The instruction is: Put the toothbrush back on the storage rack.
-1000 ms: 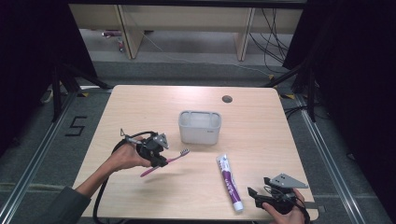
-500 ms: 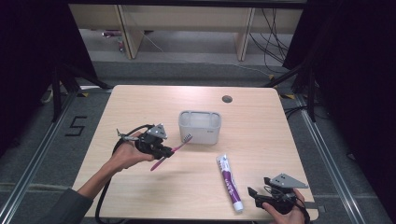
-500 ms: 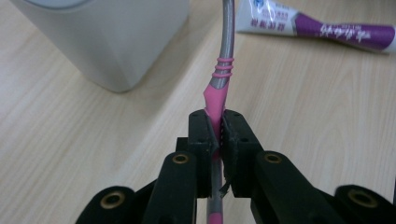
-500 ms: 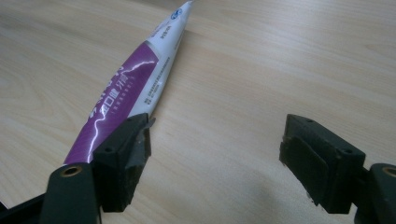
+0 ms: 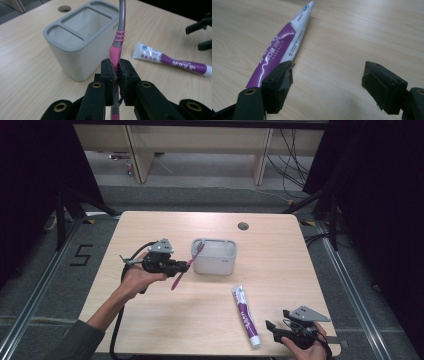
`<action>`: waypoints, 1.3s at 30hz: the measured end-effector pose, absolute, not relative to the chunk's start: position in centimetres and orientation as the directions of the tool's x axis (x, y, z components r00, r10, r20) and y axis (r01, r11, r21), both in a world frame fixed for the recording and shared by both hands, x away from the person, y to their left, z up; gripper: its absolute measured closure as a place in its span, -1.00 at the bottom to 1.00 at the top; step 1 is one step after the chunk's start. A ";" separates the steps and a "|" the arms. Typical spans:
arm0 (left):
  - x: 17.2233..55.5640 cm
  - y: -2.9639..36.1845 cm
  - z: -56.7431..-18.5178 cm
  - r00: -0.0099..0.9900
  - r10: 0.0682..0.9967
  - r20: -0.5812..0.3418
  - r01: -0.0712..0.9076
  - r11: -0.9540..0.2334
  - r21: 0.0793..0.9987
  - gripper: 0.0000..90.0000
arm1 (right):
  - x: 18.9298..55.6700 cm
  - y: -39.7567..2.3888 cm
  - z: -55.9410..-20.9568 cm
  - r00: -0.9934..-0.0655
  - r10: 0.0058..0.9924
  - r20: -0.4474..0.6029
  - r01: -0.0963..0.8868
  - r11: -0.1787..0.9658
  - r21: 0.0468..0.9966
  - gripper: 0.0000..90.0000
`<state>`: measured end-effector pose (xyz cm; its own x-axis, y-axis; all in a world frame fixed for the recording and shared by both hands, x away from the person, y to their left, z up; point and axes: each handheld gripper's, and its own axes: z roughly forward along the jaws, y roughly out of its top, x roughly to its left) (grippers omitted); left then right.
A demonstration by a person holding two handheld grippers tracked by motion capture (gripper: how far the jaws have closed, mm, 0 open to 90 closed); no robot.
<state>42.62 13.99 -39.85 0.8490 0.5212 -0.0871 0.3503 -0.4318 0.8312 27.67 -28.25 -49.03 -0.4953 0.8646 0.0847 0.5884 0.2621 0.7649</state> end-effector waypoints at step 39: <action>46.5 11.6 -35.9 0.756 0.645 -0.115 0.335 -0.229 0.914 0.82 | 27.6 -28.2 -49.1 -0.485 0.868 0.110 0.603 0.240 0.761 -0.45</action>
